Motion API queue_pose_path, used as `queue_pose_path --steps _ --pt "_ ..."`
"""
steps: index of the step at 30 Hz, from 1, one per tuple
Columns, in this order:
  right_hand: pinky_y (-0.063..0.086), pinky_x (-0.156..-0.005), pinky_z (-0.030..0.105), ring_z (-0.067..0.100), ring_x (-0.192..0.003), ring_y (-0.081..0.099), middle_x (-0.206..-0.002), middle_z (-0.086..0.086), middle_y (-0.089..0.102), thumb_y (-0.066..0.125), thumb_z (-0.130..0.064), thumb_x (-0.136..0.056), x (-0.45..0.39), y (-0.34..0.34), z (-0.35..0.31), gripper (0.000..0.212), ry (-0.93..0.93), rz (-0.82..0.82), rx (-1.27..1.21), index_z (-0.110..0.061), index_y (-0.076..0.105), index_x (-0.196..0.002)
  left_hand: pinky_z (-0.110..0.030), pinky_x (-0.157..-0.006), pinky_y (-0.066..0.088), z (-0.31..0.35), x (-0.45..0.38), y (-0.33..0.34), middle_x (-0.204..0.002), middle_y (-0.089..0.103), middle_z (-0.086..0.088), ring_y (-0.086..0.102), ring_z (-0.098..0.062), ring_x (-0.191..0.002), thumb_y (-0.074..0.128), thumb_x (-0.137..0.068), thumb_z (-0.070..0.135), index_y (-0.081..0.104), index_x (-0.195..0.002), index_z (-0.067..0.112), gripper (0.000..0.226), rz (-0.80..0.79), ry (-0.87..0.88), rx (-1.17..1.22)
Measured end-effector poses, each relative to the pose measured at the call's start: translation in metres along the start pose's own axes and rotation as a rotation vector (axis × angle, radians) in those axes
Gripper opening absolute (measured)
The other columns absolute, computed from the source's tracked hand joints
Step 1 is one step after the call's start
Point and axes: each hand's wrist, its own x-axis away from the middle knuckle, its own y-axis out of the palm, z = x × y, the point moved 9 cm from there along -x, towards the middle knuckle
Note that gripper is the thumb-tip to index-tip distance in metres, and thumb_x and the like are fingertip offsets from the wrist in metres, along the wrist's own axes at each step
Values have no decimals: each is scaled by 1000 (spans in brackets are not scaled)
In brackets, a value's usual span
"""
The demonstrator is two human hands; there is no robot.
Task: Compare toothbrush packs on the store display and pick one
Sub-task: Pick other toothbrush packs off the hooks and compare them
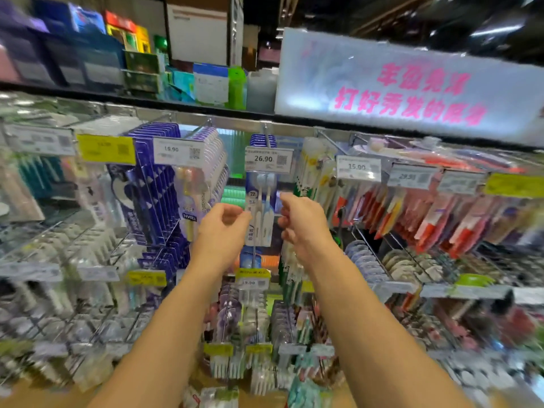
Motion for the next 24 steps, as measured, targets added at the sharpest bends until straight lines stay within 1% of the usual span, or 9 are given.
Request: queue_pose_path --steps 2,4,8,12,14,15,18,21,24 --pt "34 -44 21 9 -46 49 -59 -5 50 64 -20 -95 27 -4 -15 18 -33 -11 60 -18 52 -83 -30 -86 48 15 15 -6 -103 67 14 61 -1 -98 64 -99 37 65 -104 27 11 -63 38 -5" --pt "36 -45 20 5 -42 52 -58 -7 53 63 -18 -96 55 -9 -26 13 -59 -12 80 -16 52 -89 -28 -83 48 30 31 -14 -103 69 11 63 -4 -98 64 -99 35 67 -104 24 12 -117 83 -14" --pt "43 -57 31 15 -61 52 -74 0 55 61 -22 -98 106 -24 -26 11 -84 41 178 -14 55 -96 -22 -76 46 56 66 -25 -99 68 12 62 -2 -95 63 -100 31 65 -95 29 6 -193 177 -37" --pt "55 -64 33 18 -72 62 -80 -1 62 64 -25 -97 153 -37 -34 13 -101 77 304 -14 59 -92 -37 -89 52 85 102 -23 -102 67 10 62 -7 -98 67 -97 33 65 -97 31 3 -312 245 -73" --pt "61 -76 38 21 -87 69 -94 0 67 65 -29 -97 174 -50 -47 16 -145 76 365 -14 62 -99 -38 -88 52 99 117 -21 -104 67 10 62 -9 -99 66 -97 36 64 -101 32 6 -364 276 -101" --pt "60 -78 39 21 -90 69 -98 0 67 65 -31 -97 185 -57 -55 17 -165 78 392 -15 63 -102 -37 -84 52 106 124 -20 -105 67 11 62 -10 -99 66 -97 37 64 -104 34 8 -389 292 -115" --pt "61 -79 40 18 -84 64 -96 0 65 64 -31 -98 210 -90 -75 15 -202 118 445 -17 63 -104 -41 -84 54 115 140 -13 -106 66 11 65 -14 -102 64 -98 40 62 -114 38 17 -461 294 -109" --pt "61 -83 45 21 -91 65 -99 0 64 64 -30 -99 223 -125 -89 19 -191 158 495 -14 64 -110 -47 -89 56 123 150 1 -106 67 6 69 -21 -101 64 -98 39 60 -118 39 20 -509 284 -88" --pt "62 -81 46 22 -89 64 -98 3 66 64 -28 -99 227 -157 -99 21 -163 195 515 -12 64 -111 -43 -78 54 130 156 21 -104 67 4 71 -20 -98 64 -98 37 60 -117 39 19 -540 268 -61"
